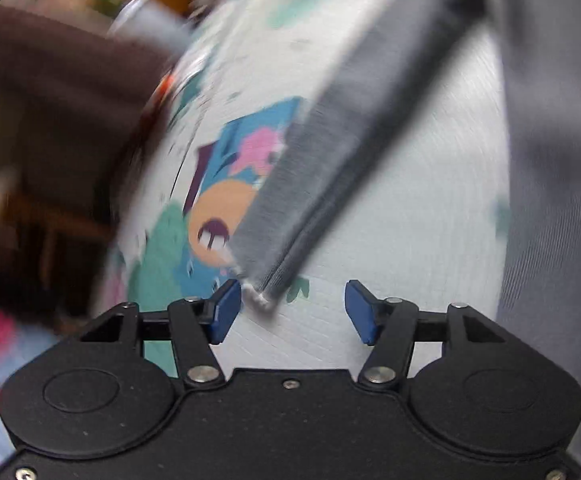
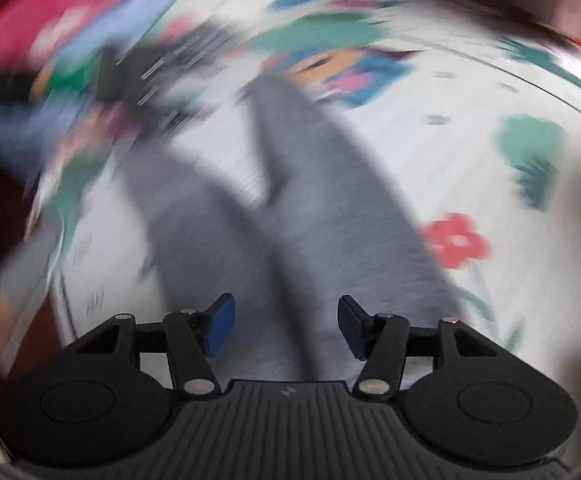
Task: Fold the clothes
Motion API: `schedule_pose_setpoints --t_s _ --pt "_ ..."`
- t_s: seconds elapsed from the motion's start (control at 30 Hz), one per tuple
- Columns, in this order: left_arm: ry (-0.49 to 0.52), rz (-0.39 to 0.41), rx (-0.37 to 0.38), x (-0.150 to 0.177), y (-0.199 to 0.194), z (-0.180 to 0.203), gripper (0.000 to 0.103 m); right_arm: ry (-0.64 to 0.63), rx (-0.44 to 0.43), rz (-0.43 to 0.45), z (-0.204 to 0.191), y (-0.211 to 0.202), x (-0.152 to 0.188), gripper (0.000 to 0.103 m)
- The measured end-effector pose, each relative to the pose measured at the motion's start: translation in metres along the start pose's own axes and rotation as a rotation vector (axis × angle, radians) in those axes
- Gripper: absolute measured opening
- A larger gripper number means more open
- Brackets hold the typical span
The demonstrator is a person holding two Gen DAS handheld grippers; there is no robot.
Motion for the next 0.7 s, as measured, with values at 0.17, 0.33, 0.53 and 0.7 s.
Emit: schedule_pose_setpoints --t_s 0.17,0.33,0.53,0.7 --pt "-0.493 0.057 0.279 -0.046 -0.004 -0.015 0.057 0.052 0.090 0.033 0.030 0.012 -0.005 0.052" --pt "-0.615 0.085 0.443 -0.104 0.029 0.016 0.057 -0.034 0.162 -0.093 0.014 0.059 0.005 0.049" --pt "-0.304 0.083 0.401 -0.126 0.022 0.079 0.046 -0.156 0.289 0.010 -0.005 0.032 0.002 0.044" --pt "-0.402 0.275 0.462 -0.142 -0.011 0.090 0.046 -0.211 0.227 0.103 -0.038 0.006 0.012 0.021"
Point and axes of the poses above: each gripper's, at about its wrist camera, not at the fingertips, and y roughly the way its jaws point, z to its right, x to its underside, the point moved 2 cm from there along y, roughly the way its jaws point, and after that the axes turned 5 degrees about -y, right-handed, at the moved point
